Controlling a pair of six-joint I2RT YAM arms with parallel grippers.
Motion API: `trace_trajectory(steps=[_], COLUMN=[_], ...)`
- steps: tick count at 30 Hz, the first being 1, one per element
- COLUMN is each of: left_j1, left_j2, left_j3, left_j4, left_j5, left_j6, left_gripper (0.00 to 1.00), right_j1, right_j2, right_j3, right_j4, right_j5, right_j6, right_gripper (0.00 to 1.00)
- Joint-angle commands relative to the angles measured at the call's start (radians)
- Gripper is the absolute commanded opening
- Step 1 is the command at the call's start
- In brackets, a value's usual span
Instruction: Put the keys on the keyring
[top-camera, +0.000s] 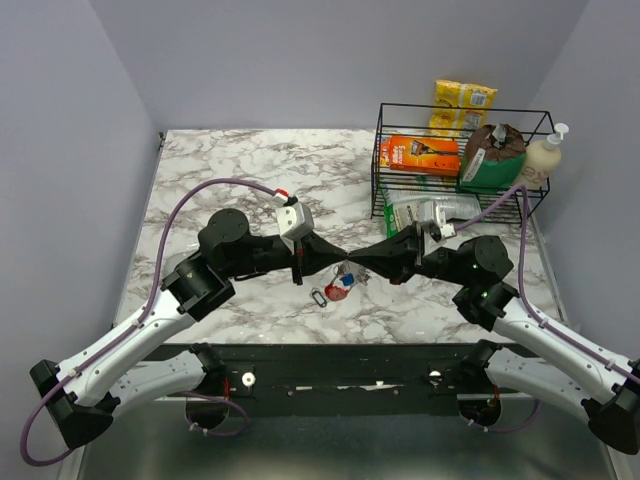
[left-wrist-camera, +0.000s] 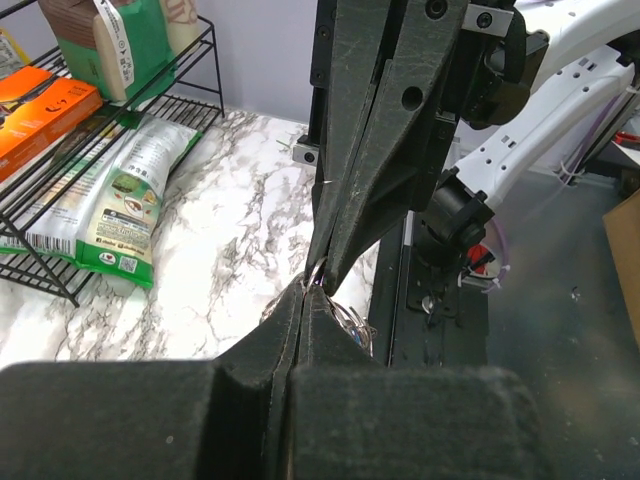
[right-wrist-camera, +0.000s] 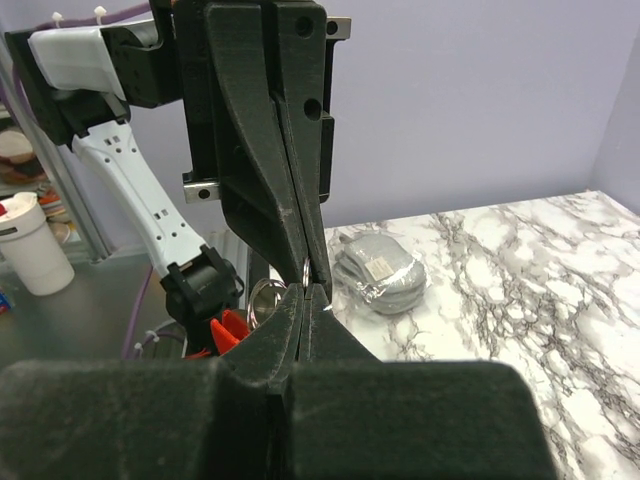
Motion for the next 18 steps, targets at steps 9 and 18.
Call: trace_trajectory(steps=[9, 18], left_j1=[-0.003, -0.003], left_j2=[-0.069, -0.101], left_j3=[-0.066, -0.073], left_j4=[0.04, -0.011], left_j5=[-0.094, -0.11], left_j6=[0.061, 0.173], left_gripper=[0.0, 0.0], right_j1=[0.013, 0.013], right_j2=[-0.038, -0.108], right_j3=[-0.003, -0.029], right_j4=[-0.03, -0.05], right_j5=[0.122, 0.26], right_j6=[-0.028, -0.057], right_gripper=[0.36, 0.92])
